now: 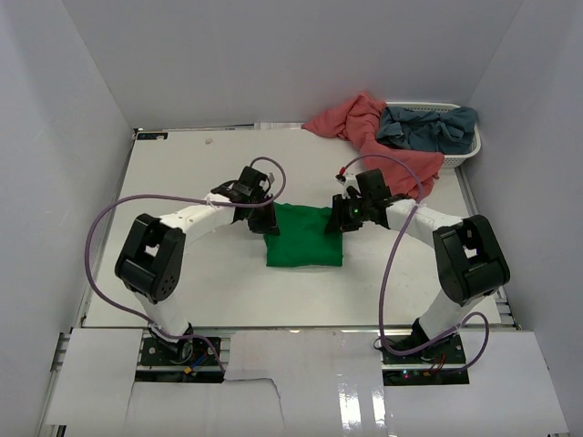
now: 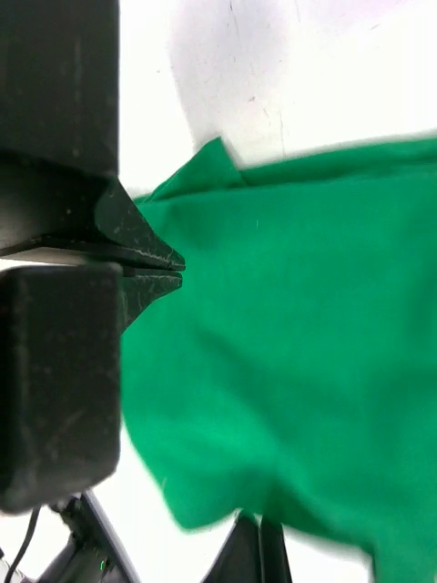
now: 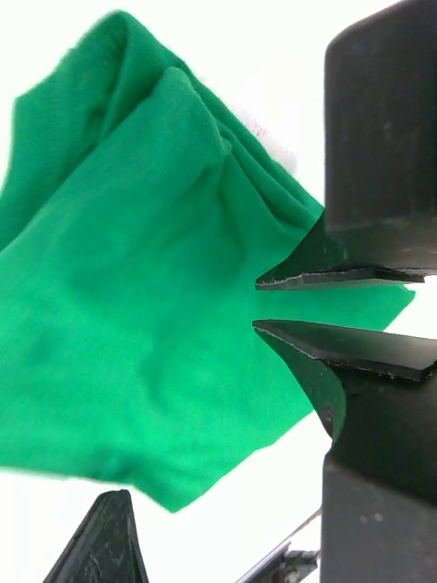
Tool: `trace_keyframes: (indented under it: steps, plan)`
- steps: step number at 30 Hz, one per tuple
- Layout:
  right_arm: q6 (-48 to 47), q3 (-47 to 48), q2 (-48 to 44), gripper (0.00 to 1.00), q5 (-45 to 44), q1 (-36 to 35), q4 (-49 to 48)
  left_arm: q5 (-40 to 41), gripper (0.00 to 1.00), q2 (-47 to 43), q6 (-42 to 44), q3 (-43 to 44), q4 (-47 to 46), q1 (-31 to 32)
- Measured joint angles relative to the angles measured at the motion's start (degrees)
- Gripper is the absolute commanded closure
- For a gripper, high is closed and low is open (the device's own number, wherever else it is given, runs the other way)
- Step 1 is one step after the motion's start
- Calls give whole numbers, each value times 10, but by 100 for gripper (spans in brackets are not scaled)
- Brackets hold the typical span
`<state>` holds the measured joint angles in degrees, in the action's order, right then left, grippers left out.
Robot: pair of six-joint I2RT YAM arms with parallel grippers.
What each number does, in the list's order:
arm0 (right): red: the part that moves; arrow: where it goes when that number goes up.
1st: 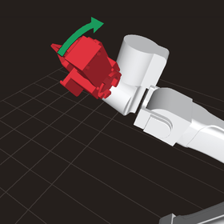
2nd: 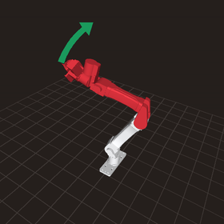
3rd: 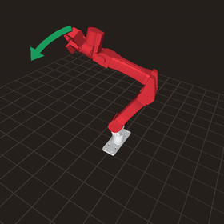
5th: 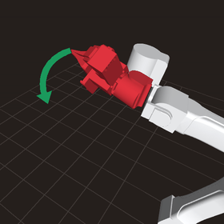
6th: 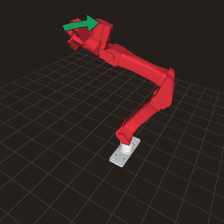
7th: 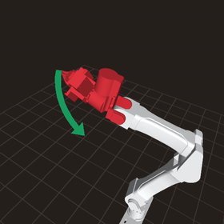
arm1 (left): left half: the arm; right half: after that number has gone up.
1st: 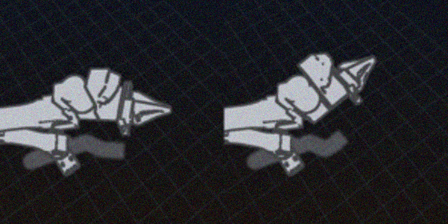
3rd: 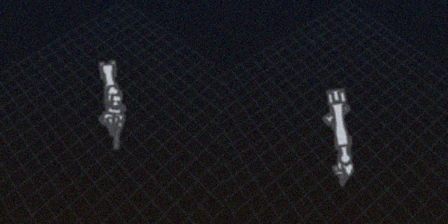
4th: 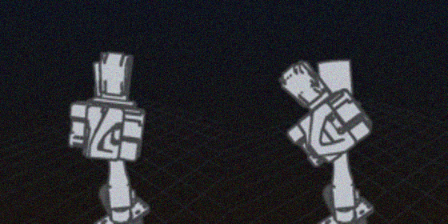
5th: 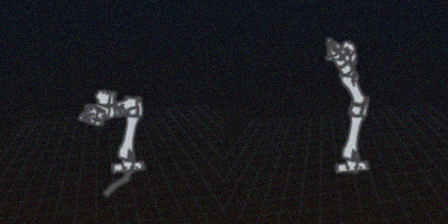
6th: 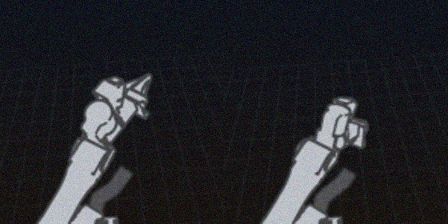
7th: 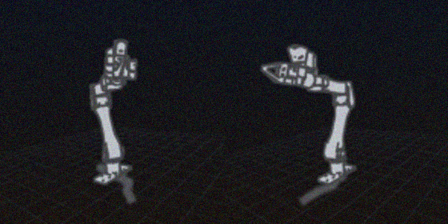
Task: Fold and stack the t-shirts
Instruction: Smooth out wrinkles on the folded tshirt
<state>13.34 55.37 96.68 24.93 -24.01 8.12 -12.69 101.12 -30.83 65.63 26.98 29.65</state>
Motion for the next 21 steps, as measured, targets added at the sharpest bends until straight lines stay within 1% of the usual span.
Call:
trace_keyframes:
  steps: [1,4,5,7,8,9,11,13,15,18,21]
  plan:
    - [1,2,-8,75,0,0,1,-1,83,-10,0,4,1,-1]
    - [5,20,-23,88,5,0,5,-9,81,-61,0,9,3,-2]
    - [9,25,-24,92,10,0,4,-17,83,-82,-1,9,2,-2]
    - [22,30,-24,92,26,0,-5,-45,86,-120,-11,4,-19,-2]
    - [30,30,-23,92,36,0,-10,-65,94,-138,-16,-8,-44,-2]
    - [40,30,-20,92,50,0,-19,-87,99,-152,-26,-22,-70,-2]
    - [61,30,-7,92,78,0,-48,-147,100,-166,-50,-67,-146,0]
    - [94,30,16,92,111,0,-87,-198,100,-154,-78,-119,-225,5]
    - [125,30,41,92,138,0,-126,-235,100,-124,-104,-167,-285,14]
    - [165,30,67,92,170,0,-176,-267,100,-85,-131,-222,-349,28]
    - [200,30,85,92,198,0,-220,-288,100,-75,-152,-255,-417,35]
